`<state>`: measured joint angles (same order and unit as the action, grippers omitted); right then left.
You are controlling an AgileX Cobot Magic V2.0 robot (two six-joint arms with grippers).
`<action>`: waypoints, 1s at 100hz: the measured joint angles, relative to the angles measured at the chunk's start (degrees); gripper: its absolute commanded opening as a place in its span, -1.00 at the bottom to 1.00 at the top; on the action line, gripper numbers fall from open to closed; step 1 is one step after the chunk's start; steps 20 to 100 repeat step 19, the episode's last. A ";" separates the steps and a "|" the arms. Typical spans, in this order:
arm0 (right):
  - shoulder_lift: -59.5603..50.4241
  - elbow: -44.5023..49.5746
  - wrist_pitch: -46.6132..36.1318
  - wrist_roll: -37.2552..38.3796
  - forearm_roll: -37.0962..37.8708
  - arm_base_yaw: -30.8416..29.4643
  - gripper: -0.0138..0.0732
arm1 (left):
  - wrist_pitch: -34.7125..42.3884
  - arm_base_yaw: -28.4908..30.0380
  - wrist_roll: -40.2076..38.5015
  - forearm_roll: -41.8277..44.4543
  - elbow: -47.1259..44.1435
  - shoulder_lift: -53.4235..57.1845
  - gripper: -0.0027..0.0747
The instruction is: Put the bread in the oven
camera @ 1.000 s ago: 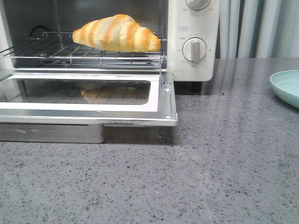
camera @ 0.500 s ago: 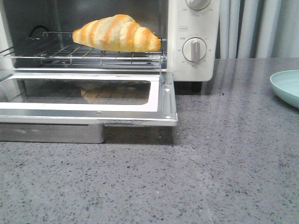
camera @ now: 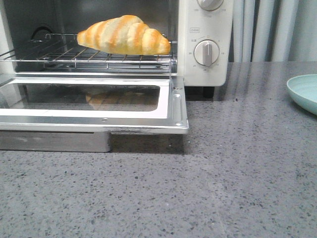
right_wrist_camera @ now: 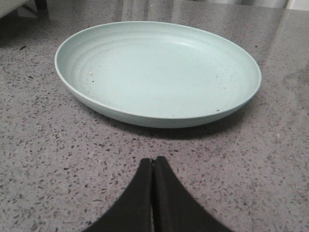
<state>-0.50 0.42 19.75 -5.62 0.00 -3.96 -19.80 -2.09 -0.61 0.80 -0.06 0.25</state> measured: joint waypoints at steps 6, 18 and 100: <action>0.00 0.00 0.00 0.00 0.00 0.00 -0.86 | 0.00 0.00 -0.10 0.00 0.00 0.00 -0.99; 0.00 0.00 0.00 0.00 0.00 0.00 -0.86 | 0.00 0.00 -0.10 0.04 0.06 0.00 -0.99; 0.00 0.00 0.00 0.00 0.00 0.00 -0.86 | 0.00 0.00 -0.10 0.14 0.00 0.00 -0.99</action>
